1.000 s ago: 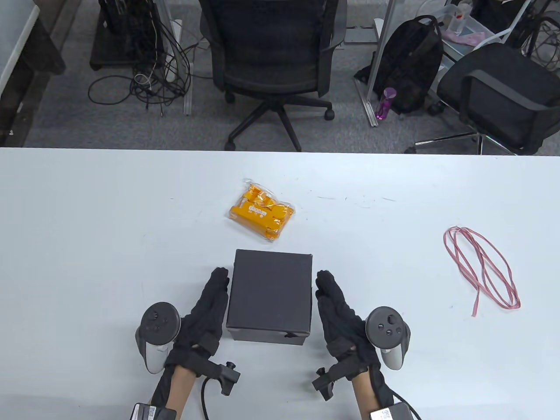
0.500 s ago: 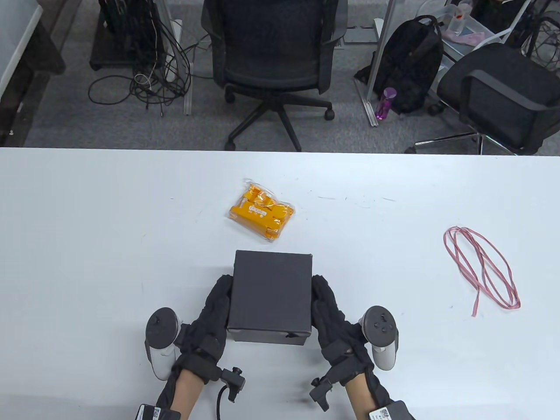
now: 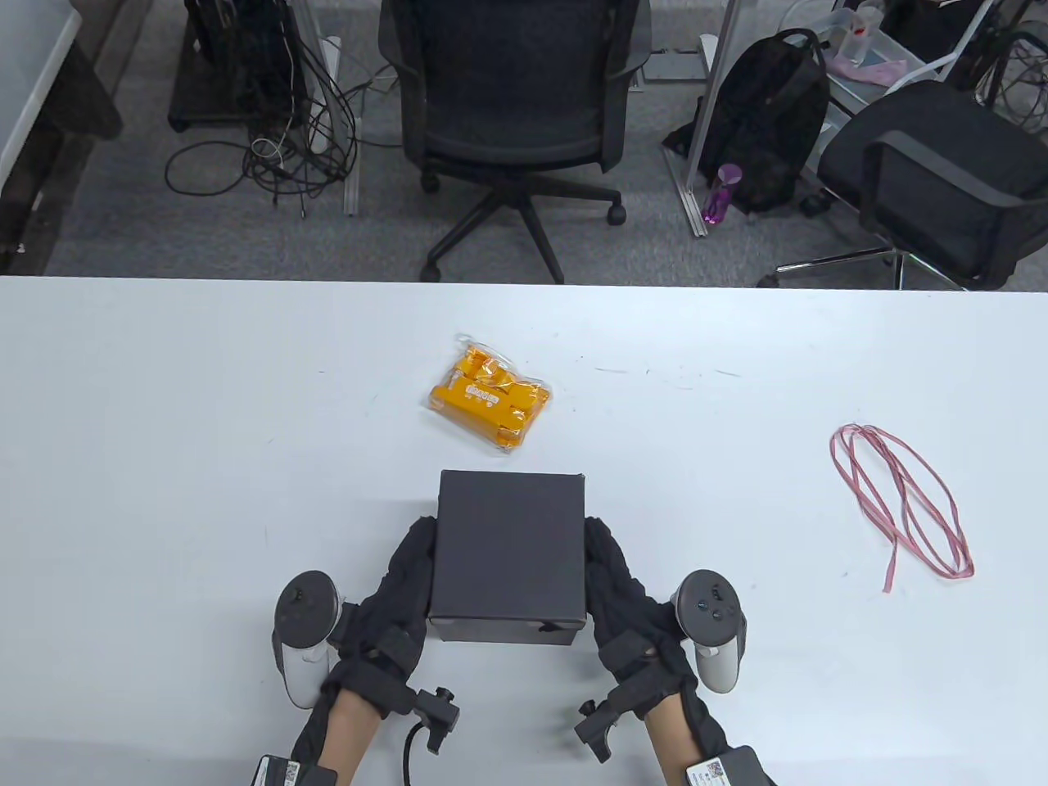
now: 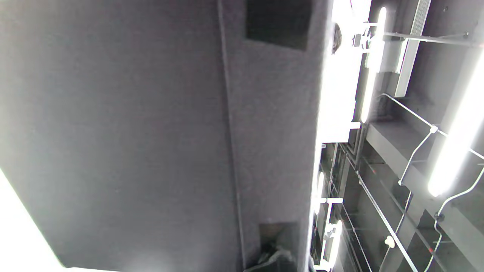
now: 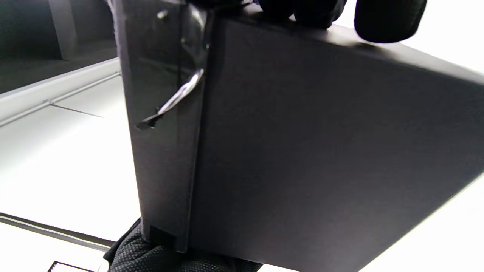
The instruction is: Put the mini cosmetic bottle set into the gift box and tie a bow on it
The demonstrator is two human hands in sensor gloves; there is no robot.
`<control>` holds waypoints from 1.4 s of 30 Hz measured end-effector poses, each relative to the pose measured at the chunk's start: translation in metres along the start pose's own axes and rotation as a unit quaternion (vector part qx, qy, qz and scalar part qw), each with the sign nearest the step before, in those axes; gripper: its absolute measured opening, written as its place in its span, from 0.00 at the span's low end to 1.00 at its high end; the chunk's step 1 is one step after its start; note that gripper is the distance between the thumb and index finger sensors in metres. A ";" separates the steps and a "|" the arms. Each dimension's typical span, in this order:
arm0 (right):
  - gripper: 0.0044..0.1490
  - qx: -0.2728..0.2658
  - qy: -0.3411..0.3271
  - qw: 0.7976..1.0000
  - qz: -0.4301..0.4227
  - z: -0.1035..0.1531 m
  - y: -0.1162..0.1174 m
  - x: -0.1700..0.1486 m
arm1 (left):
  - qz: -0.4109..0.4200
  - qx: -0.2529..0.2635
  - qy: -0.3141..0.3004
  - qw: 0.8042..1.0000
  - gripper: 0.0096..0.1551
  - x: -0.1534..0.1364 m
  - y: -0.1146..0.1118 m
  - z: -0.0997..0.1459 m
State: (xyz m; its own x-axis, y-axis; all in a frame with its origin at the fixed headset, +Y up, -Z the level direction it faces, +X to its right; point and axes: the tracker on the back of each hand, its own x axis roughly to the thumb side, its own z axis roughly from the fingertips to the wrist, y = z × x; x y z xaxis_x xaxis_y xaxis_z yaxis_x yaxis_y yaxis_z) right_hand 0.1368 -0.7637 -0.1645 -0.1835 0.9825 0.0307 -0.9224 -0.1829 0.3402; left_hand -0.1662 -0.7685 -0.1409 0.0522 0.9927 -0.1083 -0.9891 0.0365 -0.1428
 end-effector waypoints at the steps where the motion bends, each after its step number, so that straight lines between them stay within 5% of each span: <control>1: 0.37 0.001 -0.001 1.000 0.002 0.000 0.000 0.000 | -0.002 -0.001 -0.001 1.000 0.33 0.000 0.000 0.000; 19: 0.37 0.023 -0.017 1.000 0.006 0.000 -0.002 0.005 | -0.021 0.010 -0.037 0.999 0.33 0.020 0.003 0.006; 31: 0.41 -0.075 -0.153 0.984 0.046 0.012 -0.017 0.079 | -0.036 0.010 -0.173 0.984 0.34 0.075 -0.004 0.015; 36: 0.42 -0.012 -0.167 0.978 -0.124 0.006 -0.013 0.094 | -0.038 0.029 -0.218 0.975 0.34 0.087 0.001 0.024; 42: 0.41 0.082 -0.176 0.938 -0.288 0.003 -0.007 0.090 | -0.038 0.026 -0.224 0.973 0.34 0.088 0.002 0.026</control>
State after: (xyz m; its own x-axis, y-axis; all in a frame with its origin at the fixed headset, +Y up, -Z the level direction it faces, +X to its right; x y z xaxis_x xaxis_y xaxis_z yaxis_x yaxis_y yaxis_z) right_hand 0.1279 -0.6742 -0.1618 0.4789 0.8726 0.0961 -0.7646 0.3609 0.5340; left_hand -0.1671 -0.6781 -0.1249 0.0728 0.9368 0.3422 -0.9909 0.1068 -0.0817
